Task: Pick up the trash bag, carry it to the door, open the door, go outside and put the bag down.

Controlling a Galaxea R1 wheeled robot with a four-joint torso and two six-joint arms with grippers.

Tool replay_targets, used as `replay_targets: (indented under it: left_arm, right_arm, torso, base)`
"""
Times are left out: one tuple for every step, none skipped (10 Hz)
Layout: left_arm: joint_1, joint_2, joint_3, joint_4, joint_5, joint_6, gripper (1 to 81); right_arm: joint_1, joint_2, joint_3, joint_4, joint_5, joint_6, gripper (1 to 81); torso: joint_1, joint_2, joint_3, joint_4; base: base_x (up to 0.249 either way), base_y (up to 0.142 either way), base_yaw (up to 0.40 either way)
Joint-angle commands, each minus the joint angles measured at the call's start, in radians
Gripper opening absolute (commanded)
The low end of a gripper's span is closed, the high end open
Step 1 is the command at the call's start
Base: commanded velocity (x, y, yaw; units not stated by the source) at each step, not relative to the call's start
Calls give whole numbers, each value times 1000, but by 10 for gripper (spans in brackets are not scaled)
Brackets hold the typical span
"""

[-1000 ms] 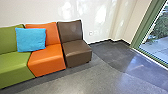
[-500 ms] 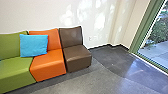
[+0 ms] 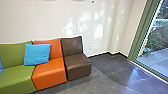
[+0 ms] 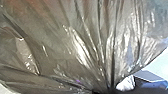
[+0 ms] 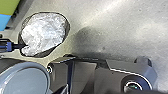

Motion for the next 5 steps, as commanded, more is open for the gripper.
replay_targets:
  left_arm:
    - [-52,-16,2,-6,32,23,10]
    - [-31,-16,2,-4,29,31,10]
    - [-4,-14,-2,-4,-11,45,10]
    - [9,-10,-4,-4,-27,54,10]
    - [26,-8,-4,-4,-28,59,10]
  right_arm:
    - [59,-13,-10,17,-60,-20,811]
    - [39,-3,-21,17,-51,-30,811]
    - [15,22,-43,19,-25,-50,811]
    - [1,49,-76,17,-20,-53,811]
    - [-16,71,-99,17,-13,-53,811]
  torso:
    - [-61,94,87,0]
    - [-85,131,67,0]
    - [-110,166,46,0]
    - [-126,191,54,0]
    - [-144,219,60,0]
  base:
    - [0,0,0]
    - [0,0,0]
    - [0,0,0]
    - [0,0,0]
    - [0,0,0]
